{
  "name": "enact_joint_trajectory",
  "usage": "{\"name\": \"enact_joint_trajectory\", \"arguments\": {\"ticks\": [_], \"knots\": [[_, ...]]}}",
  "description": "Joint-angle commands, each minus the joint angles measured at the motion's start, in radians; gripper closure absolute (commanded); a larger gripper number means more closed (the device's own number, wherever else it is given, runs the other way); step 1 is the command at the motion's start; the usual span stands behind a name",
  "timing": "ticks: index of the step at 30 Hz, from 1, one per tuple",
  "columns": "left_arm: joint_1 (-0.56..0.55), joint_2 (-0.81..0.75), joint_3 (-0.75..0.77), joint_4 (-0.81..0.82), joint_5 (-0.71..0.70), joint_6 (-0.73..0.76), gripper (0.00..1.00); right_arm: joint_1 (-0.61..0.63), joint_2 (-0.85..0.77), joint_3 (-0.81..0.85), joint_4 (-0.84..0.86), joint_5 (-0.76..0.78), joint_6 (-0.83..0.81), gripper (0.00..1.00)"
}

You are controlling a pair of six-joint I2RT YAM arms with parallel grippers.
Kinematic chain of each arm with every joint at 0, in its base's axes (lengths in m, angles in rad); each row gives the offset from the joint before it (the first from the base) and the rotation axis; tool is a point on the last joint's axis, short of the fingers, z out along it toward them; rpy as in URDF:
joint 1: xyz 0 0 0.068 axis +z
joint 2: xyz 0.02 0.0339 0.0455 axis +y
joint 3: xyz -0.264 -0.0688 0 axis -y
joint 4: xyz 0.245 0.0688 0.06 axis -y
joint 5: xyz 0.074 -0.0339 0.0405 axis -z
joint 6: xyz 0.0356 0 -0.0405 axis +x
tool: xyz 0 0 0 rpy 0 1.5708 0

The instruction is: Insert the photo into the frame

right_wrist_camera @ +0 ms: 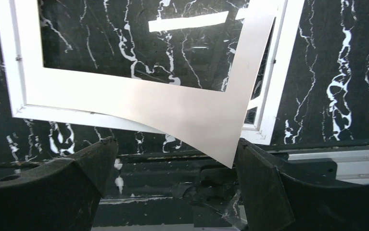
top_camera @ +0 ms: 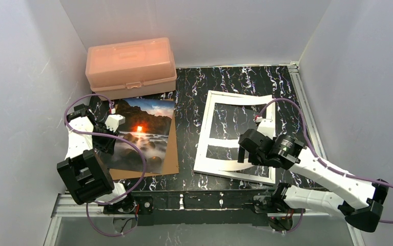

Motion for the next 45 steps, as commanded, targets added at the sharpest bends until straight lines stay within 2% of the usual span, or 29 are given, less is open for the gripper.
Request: {"name": "enact_joint_trajectory", "arguments": {"ticks": [1, 3, 6, 9, 17, 21, 26, 31, 36, 45], "knots": [[-0.004, -0.033, 0.03, -0.059, 0.021, 0.001, 0.77, -0.001, -0.06, 0.0, -0.004, -0.041, 0.061, 0.01], [-0.004, -0.036, 0.035, -0.066, 0.022, 0.0, 0.75, -0.001, -0.074, -0.013, 0.001, -0.053, 0.074, 0.01], [-0.004, -0.045, 0.04, -0.071, 0.025, 0.0, 0.64, -0.001, -0.058, -0.026, -0.015, -0.058, 0.072, 0.01], [-0.004, -0.052, 0.043, -0.078, 0.03, 0.003, 0.6, 0.0, -0.023, -0.018, -0.037, -0.032, 0.061, 0.01], [-0.004, -0.059, 0.039, -0.084, 0.038, 0.004, 0.6, -0.011, 0.045, 0.027, -0.004, 0.014, 0.013, 0.01], [-0.004, -0.057, 0.035, -0.084, 0.038, 0.004, 0.6, -0.071, 0.086, 0.062, 0.054, -0.051, -0.118, 0.01], [-0.004, -0.057, 0.025, -0.084, 0.031, 0.016, 0.58, -0.102, 0.113, 0.095, 0.057, -0.092, -0.173, 0.01], [-0.004, -0.065, 0.023, -0.084, 0.032, 0.021, 0.52, -0.125, 0.114, 0.064, 0.051, -0.11, -0.159, 0.01], [-0.004, -0.079, 0.017, -0.091, 0.034, 0.028, 0.5, -0.143, 0.101, 0.03, 0.038, -0.152, -0.139, 0.01], [-0.004, -0.093, 0.01, -0.093, 0.02, 0.035, 0.47, -0.18, 0.161, 0.122, -0.04, -0.234, -0.159, 0.01]]}}
